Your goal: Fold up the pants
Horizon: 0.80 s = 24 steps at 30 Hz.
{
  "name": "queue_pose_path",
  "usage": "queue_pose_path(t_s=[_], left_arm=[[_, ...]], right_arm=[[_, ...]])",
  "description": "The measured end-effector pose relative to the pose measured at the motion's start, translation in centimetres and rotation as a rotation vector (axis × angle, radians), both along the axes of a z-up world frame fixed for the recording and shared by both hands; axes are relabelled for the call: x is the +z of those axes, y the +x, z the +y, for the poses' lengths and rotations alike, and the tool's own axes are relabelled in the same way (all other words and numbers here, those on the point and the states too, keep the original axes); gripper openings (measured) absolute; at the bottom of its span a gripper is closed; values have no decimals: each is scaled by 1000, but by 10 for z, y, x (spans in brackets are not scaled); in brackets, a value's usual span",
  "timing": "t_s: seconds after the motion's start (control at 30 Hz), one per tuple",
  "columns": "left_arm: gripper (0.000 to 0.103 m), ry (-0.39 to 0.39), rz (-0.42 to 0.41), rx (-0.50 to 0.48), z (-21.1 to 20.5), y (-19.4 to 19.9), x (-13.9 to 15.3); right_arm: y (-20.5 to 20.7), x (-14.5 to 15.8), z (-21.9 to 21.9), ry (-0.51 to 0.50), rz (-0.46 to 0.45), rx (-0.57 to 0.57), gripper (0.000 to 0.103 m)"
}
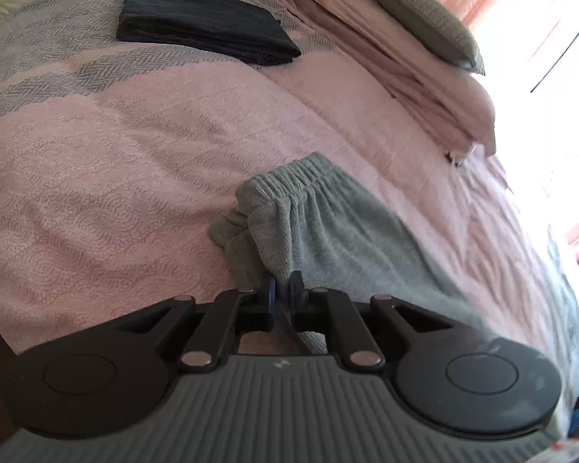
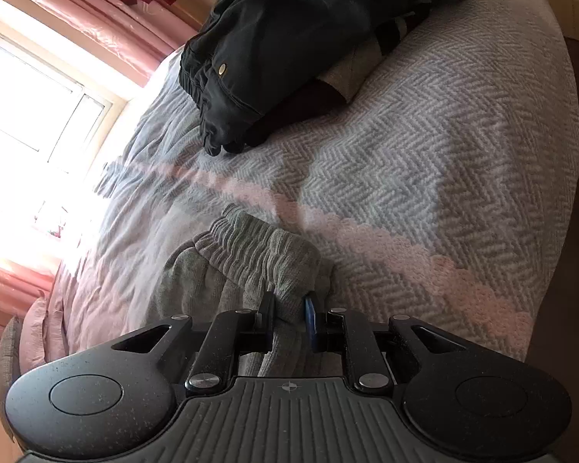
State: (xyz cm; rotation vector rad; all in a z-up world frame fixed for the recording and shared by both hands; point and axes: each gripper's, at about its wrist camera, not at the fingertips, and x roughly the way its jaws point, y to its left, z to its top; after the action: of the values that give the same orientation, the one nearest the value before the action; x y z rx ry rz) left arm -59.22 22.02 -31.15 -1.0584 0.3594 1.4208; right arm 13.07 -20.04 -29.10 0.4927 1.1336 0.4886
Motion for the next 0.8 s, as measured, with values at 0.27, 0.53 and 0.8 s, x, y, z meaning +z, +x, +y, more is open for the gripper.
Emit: queue_pose_path(t_s=[0.27, 0.53, 0.8], left_arm=[[12, -58, 288, -145, 2, 32, -7], [14, 27, 372, -291, -32, 77, 35], [18, -14, 549, -570, -33, 153, -26]], right_arm=[[-1, -4, 30, -294, -42, 127, 46], [-79, 43, 70, -519, -541, 273, 47], [-89, -33, 107, -591, -473, 544, 47]])
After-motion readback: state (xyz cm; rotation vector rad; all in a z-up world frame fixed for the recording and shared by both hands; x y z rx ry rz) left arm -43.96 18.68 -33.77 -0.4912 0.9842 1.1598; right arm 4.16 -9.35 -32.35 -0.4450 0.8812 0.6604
